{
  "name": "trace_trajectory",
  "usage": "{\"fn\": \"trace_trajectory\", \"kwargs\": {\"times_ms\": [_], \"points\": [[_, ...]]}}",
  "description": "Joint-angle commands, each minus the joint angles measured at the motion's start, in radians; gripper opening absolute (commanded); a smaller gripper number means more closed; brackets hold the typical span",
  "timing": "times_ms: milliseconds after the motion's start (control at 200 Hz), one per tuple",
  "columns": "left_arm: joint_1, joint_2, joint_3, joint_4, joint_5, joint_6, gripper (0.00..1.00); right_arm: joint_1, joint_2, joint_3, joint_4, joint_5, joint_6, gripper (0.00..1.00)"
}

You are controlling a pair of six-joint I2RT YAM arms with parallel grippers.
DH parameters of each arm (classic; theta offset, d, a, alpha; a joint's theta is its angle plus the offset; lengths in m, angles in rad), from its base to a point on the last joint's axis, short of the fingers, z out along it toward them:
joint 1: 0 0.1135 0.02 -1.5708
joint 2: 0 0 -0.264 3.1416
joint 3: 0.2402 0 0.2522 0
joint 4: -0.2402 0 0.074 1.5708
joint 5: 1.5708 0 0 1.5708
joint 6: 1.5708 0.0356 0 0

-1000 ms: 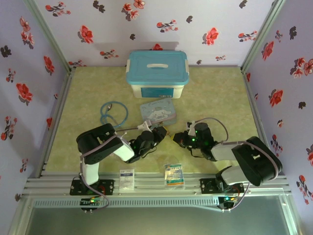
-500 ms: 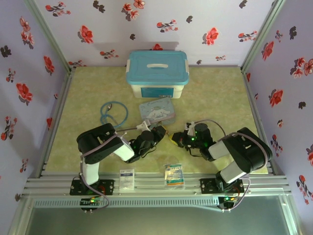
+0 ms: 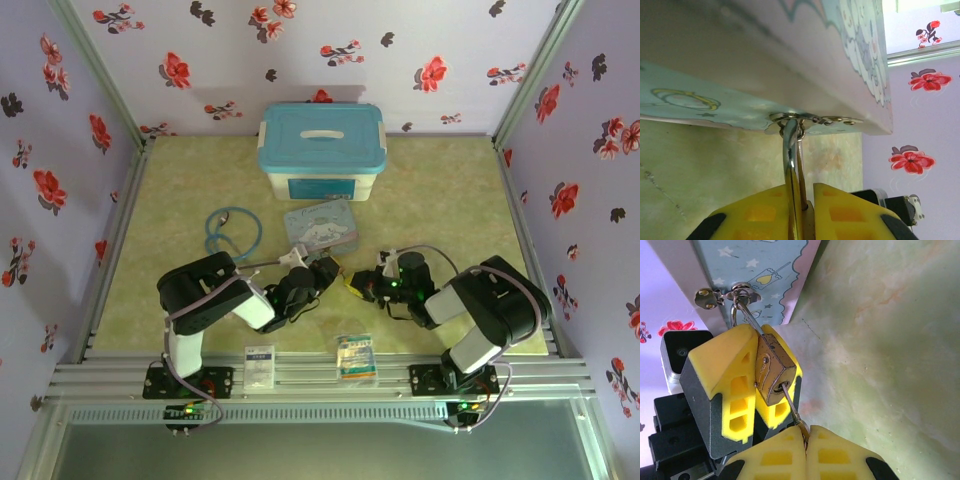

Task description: Unlock the padlock with the key

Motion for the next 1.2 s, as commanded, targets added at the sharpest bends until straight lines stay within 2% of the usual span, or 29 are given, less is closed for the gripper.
{"fn": "trace_trajectory", "kwargs": {"times_ms": [0,135,310,410,540,705,750,890,1060,1120,1195], "points": [[-0.042,-0.012,0.0,0.11,0.133,-0.035,0.0,-0.04,-0.008,0.038,0.035,-0.068,-0.063,0.0],[-0.042,-0.02,-0.006,0.123,0.147,-0.037,0.0,-0.084,-0.025,0.073,-0.101,-0.153,-0.141,0.0],[-0.042,-0.008,-0.005,0.149,0.155,-0.047,0.0,-0.105,-0.098,0.112,-0.317,-0.175,-0.254,0.0],[-0.042,0.0,-0.005,0.151,0.154,-0.053,0.0,-0.114,-0.116,0.123,-0.33,-0.181,-0.244,0.0],[-0.042,-0.003,0.001,0.153,0.153,-0.046,0.0,-0.115,-0.059,0.088,-0.091,-0.211,-0.083,0.0],[-0.042,-0.001,-0.004,0.154,0.147,-0.05,0.0,-0.113,0.089,0.035,0.388,-0.22,0.204,0.0],[-0.043,0.0,-0.002,0.154,0.146,-0.054,0.0,-0.113,0.116,0.04,0.404,-0.221,0.216,0.0],[-0.043,-0.001,0.003,0.152,0.147,-0.049,0.0,-0.11,0.122,0.034,0.287,-0.172,0.113,0.0],[-0.055,0.01,0.014,0.149,0.151,-0.054,0.0,-0.099,0.045,0.055,0.195,-0.098,0.094,0.0],[-0.062,0.018,0.024,0.148,0.155,-0.057,0.0,-0.078,0.0,0.077,0.11,-0.053,0.054,0.0],[-0.069,0.026,0.027,0.147,0.155,-0.059,0.0,-0.029,-0.088,0.11,-0.1,0.029,-0.045,0.0]]}}
